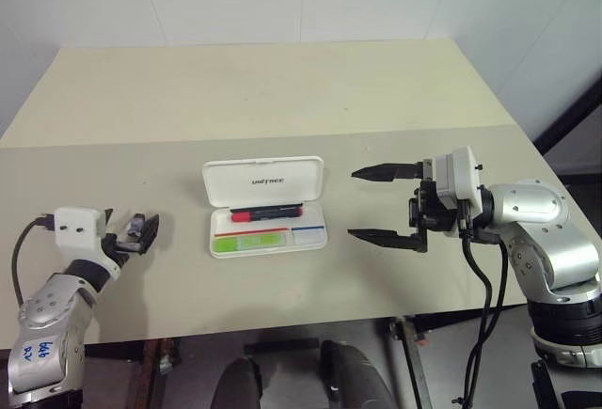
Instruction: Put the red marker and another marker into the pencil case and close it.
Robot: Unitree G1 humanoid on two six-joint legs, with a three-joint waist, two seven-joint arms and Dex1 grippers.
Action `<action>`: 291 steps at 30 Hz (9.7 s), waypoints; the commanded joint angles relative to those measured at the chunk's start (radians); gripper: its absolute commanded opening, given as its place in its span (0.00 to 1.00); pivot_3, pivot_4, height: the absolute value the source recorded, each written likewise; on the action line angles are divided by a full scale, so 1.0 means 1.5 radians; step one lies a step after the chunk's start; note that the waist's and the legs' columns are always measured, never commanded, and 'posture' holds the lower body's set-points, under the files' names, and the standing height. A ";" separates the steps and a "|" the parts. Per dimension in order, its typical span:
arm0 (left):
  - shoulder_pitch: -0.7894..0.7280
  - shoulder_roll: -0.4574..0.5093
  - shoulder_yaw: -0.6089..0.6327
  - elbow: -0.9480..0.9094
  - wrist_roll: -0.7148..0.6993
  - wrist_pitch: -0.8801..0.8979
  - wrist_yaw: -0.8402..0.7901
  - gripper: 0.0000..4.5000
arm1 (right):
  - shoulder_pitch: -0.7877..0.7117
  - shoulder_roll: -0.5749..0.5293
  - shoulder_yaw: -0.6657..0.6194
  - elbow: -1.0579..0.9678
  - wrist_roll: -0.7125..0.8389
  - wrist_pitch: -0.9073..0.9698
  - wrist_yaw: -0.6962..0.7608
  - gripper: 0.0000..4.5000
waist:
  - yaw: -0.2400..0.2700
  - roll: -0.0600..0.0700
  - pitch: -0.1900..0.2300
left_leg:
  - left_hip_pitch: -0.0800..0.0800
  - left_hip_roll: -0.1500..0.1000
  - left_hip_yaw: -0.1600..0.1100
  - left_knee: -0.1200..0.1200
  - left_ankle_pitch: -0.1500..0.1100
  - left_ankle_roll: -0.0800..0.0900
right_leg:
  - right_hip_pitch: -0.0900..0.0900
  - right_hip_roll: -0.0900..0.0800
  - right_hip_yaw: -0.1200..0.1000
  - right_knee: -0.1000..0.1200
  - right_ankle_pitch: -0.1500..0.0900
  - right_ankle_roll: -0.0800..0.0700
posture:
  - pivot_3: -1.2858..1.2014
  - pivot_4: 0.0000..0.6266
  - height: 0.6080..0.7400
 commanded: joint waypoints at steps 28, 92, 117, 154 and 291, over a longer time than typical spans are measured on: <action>-0.072 0.035 0.017 -0.016 -0.039 0.139 0.003 0.07 | -0.008 -0.028 -0.011 0.007 -0.002 -0.019 -0.013 1.00 | 0.002 0.000 0.001 | 0.008 -0.003 0.000 0.000 -0.001 -0.002 | 0.010 -0.001 0.004 -0.005 -0.005 -0.008 | 0.52 0.24 1.00; -0.442 0.043 -0.510 0.025 0.111 0.099 -0.420 0.07 | 0.183 -0.105 -0.177 0.162 0.140 -0.113 0.140 1.00 | 0.001 0.000 0.003 | 0.008 -0.005 0.002 0.003 -0.003 -0.004 | 0.010 0.003 0.016 -0.006 0.001 0.008 | 0.52 0.24 1.00; -0.437 0.041 -0.517 0.010 0.120 0.108 -0.411 0.82 | 0.178 -0.109 -0.171 0.163 0.125 -0.107 0.118 1.00 | 0.001 0.000 0.003 | 0.008 -0.005 0.002 0.003 -0.003 -0.004 | 0.010 0.003 0.016 -0.006 0.001 0.008 | 0.52 0.24 1.00; -0.460 0.150 -0.127 0.186 -0.097 -0.059 -0.456 0.99 | 0.092 -0.084 -0.136 0.130 0.119 -0.071 0.061 1.00 | 0.000 0.000 0.003 | 0.009 -0.005 0.002 0.006 -0.003 -0.003 | 0.010 0.003 0.017 -0.005 0.001 0.008 | 0.52 0.24 1.00; -0.359 0.201 -0.102 0.218 -0.227 -0.035 -0.830 0.99 | -0.076 -0.103 -0.112 0.347 0.068 -0.101 0.210 1.00 | -0.003 -0.001 0.003 | 0.007 -0.005 0.002 0.008 -0.005 -0.002 | 0.004 0.008 0.022 0.001 -0.001 0.005 | 0.52 0.24 1.00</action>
